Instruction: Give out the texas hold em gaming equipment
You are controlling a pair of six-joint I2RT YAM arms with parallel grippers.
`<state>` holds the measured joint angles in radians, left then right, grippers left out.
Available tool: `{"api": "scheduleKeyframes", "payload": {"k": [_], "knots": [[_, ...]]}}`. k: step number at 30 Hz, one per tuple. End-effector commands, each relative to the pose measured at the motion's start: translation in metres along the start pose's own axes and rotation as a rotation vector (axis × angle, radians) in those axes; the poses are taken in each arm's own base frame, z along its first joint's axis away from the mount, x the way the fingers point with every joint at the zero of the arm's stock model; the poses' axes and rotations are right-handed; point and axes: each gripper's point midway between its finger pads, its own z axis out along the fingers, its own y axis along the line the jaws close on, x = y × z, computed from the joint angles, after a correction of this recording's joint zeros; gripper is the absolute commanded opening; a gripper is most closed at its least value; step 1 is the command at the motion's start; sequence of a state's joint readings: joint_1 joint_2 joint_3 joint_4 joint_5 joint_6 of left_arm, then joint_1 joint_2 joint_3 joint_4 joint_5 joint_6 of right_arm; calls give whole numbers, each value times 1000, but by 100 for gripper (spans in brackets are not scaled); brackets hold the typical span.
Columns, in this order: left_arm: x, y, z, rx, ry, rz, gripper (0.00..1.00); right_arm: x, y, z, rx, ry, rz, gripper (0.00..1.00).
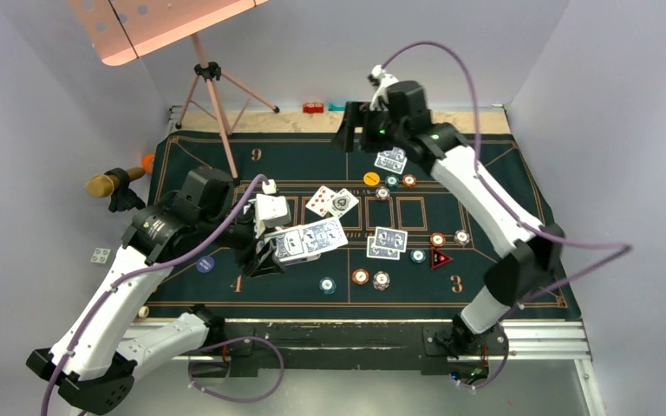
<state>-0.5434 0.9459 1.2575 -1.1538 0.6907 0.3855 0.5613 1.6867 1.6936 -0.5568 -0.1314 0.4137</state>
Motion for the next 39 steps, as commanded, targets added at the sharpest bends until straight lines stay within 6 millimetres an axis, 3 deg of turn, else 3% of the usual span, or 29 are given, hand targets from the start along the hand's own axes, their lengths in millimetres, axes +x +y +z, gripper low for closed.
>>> {"api": "scheduleKeyframes", "payload": {"k": [1,8,12,20,30,36,39], "knots": [[-17,1,-7,-21,-57,59,0,8,62,-56,-312,49,85,86],[-17,5,-5,-28,-55,58,0,30,85,-123,-598,52,152,91],[-21,7,-5,-30,-55,58,0,50,85,-135,-626,91,167,92],[-27,11,-2,-26,-66,52,0,85,98,-144,-720,195,210,94],[-31,13,-3,-30,-66,53,0,118,117,-136,-733,320,227,96],[-30,12,-4,-33,-66,55,0,124,116,-136,-729,348,259,72],[-30,12,-4,-34,-67,55,0,125,115,-137,-713,353,249,65]]}}
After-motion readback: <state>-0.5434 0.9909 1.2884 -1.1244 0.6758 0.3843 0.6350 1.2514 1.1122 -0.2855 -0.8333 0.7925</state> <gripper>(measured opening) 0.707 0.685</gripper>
